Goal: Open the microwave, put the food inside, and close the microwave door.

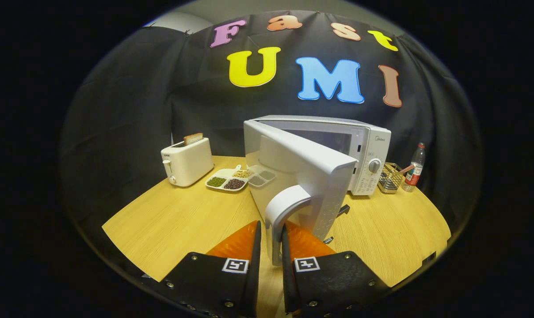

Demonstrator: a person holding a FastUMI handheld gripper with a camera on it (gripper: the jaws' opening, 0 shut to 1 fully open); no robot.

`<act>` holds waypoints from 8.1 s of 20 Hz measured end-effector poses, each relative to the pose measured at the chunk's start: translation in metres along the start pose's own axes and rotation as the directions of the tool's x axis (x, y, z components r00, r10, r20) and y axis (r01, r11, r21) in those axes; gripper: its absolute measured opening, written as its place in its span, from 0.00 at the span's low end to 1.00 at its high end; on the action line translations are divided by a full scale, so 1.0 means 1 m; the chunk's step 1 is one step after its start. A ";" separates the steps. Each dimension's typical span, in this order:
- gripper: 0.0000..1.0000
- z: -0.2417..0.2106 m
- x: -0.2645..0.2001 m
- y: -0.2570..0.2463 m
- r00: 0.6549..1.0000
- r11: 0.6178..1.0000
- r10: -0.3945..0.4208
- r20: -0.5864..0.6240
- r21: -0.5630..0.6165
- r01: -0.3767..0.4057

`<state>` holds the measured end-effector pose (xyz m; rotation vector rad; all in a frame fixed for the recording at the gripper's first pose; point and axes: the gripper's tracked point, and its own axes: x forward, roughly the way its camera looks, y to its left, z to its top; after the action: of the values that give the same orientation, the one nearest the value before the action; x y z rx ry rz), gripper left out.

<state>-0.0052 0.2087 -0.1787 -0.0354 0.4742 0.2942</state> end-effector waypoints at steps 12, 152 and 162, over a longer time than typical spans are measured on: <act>0.24 -0.004 -0.012 0.063 1.000 0.998 0.009 -0.014 -0.055 -0.009; 0.97 0.090 0.285 -0.131 0.991 0.758 -0.105 0.082 0.651 0.027; 0.97 0.119 0.158 -0.108 0.979 0.904 -0.048 0.196 0.425 -0.040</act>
<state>0.2131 0.1607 -0.1482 0.4207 0.3267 0.1814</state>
